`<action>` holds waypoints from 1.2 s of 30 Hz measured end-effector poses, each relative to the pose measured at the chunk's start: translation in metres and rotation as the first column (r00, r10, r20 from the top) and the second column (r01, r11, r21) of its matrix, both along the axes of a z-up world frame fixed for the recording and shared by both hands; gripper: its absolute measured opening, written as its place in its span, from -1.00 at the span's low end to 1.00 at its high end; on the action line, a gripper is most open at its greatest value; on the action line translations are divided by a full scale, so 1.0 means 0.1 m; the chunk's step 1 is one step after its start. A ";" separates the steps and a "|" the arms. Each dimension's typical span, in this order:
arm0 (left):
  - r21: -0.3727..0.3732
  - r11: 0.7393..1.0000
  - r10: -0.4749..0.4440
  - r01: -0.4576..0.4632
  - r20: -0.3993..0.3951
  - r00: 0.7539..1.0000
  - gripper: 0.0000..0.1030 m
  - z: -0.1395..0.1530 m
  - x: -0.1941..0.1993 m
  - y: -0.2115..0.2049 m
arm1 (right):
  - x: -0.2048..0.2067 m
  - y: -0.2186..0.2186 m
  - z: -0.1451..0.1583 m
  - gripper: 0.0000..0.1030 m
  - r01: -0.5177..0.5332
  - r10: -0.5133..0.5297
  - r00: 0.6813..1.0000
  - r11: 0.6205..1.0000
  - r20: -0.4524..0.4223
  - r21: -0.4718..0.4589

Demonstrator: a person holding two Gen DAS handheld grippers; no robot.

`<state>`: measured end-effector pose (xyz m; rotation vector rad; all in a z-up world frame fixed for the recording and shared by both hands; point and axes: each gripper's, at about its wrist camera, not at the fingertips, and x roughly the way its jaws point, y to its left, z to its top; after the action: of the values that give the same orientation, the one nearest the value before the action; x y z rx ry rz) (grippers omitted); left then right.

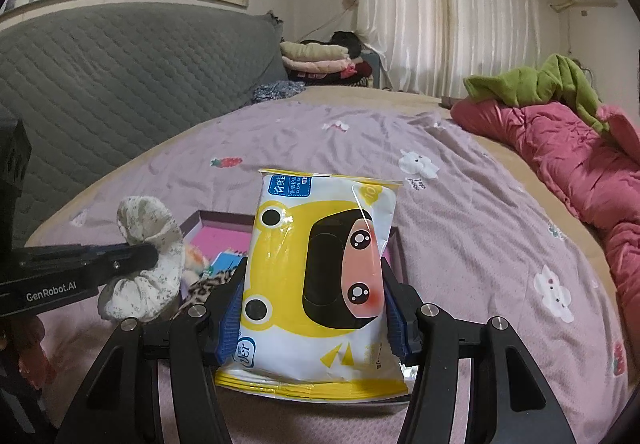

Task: Organize soft objects
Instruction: 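Carry the white scrunchie and the wipes pack over the tray box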

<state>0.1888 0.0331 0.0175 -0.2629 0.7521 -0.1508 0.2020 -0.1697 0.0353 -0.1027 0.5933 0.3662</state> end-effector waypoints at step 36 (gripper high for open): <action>0.030 0.999 -0.024 0.027 -0.116 0.993 -0.05 -0.27 0.21 -0.07 | 0.20 0.16 -0.41 0.44 -0.036 0.028 0.993 0.997 -0.115 -0.067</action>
<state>0.2102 0.0256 -0.0091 -0.2339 0.8722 -0.1489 0.2219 -0.1540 -0.0056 -0.1583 0.7177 0.3846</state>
